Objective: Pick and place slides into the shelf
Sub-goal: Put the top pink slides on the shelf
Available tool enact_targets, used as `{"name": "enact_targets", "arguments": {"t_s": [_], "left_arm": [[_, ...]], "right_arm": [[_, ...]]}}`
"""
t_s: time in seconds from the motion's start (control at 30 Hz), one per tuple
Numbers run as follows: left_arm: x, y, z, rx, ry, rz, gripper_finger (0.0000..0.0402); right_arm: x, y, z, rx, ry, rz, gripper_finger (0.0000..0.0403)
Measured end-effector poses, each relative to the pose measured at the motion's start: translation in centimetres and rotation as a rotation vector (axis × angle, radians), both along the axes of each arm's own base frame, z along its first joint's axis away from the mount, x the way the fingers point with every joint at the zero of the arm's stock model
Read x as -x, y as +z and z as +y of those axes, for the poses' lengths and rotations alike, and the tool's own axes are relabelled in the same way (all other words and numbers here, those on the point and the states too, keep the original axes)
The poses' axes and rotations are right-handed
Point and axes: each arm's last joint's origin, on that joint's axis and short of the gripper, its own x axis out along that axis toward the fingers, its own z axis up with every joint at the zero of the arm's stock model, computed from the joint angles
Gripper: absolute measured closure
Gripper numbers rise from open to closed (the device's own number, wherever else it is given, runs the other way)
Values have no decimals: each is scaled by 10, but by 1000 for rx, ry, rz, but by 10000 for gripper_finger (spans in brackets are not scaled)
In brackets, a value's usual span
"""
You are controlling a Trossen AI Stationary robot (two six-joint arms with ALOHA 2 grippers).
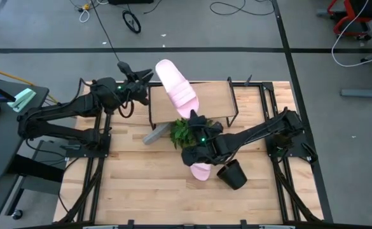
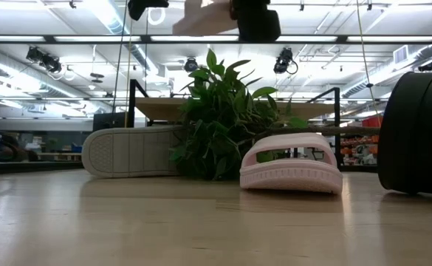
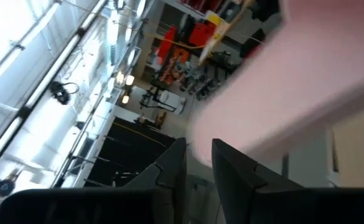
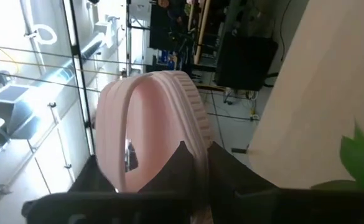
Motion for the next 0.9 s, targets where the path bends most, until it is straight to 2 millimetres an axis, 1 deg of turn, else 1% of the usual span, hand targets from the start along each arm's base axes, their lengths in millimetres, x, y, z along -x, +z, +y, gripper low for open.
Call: {"name": "enact_targets", "arguments": {"t_s": [0.13,0.23,0.33,0.5,0.57,0.7,0.77,0.83,0.9], "left_arm": [[7,3,3,-4,13,-15,323],[11,6,6,-7,22,-28,320],[13,6,8,-8,30,-31,317],[14,7,9,-11,34,-31,316],[14,7,9,-20,30,-21,319],[14,7,9,-43,27,6,326],[14,7,9,-44,28,7,328],[15,7,9,-45,28,7,328],[15,8,8,-46,27,3,326]], "right_arm": [[-3,-2,1,-1,-7,-25,376],[-11,-3,6,-33,1,-122,377],[-17,-7,9,-49,3,-179,377],[-23,-17,8,-51,-1,-182,378],[-24,-19,2,-49,-15,-176,378],[-19,-27,-26,-43,-76,-176,378],[-15,-31,-36,-47,-101,-210,378],[-9,-37,-40,-53,-111,-245,378],[0,-48,-43,-53,-110,-234,378]]}}
